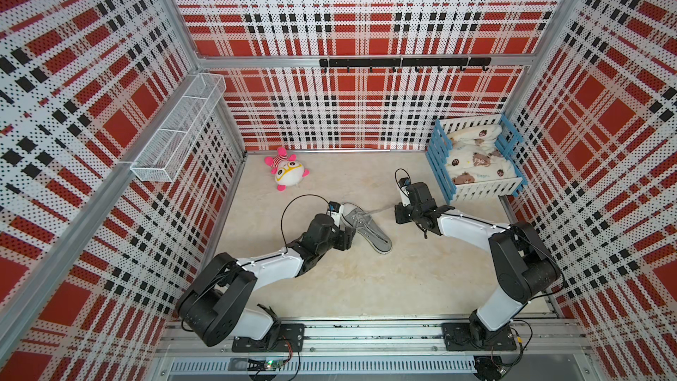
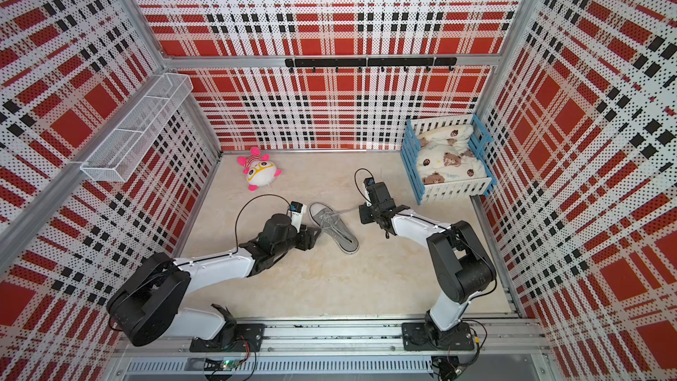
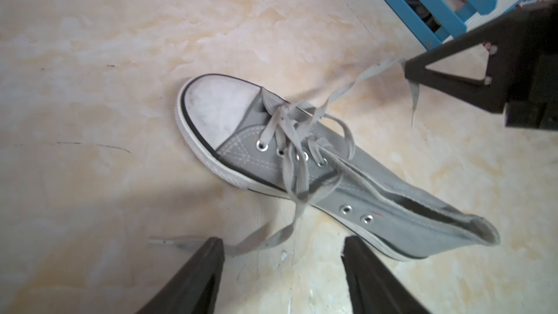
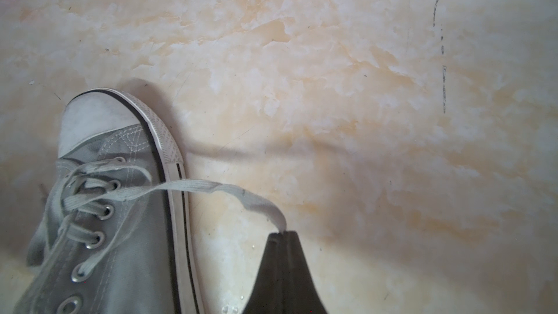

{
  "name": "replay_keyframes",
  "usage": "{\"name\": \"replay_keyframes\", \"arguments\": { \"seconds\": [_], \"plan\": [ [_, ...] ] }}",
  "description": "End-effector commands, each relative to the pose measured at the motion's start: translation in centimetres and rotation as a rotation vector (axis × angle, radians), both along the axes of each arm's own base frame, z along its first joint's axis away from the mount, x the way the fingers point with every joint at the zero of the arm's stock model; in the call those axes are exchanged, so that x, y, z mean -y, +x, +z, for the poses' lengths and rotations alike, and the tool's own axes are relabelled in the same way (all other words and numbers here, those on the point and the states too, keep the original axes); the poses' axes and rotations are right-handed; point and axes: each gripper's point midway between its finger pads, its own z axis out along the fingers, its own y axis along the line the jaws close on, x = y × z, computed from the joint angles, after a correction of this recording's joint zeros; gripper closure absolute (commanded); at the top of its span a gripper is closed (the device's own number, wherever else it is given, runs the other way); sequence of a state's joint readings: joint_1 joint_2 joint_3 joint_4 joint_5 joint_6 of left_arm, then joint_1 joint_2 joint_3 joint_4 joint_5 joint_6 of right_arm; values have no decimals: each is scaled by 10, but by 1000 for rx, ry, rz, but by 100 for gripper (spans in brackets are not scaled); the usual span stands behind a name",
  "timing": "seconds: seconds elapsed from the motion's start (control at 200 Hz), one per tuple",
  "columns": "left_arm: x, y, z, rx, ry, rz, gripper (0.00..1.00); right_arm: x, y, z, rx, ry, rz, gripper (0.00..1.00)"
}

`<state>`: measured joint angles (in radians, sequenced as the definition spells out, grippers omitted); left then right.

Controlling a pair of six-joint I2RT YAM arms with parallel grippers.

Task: Tie the shoes
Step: Cross the shoelace with the shoelace, then tie the shoelace on the shoe.

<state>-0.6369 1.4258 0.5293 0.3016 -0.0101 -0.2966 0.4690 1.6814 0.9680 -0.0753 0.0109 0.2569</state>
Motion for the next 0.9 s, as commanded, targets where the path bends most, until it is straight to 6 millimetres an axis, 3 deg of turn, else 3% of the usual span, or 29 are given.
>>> {"name": "replay_keyframes", "arguments": {
  "seconds": [0.0, 0.441, 0.892],
  "plan": [
    [-2, 10, 4, 101, 86, 38, 33, -3, 4, 4, 12, 28, 1, 100],
    [23, 12, -27, 86, 216, -66, 41, 0, -1, 3, 13, 37, -2, 100],
    [26, 19, -49, 53, 251, -60, 81, 0, -2, 6, 18, 41, -5, 100]
  ]
}}
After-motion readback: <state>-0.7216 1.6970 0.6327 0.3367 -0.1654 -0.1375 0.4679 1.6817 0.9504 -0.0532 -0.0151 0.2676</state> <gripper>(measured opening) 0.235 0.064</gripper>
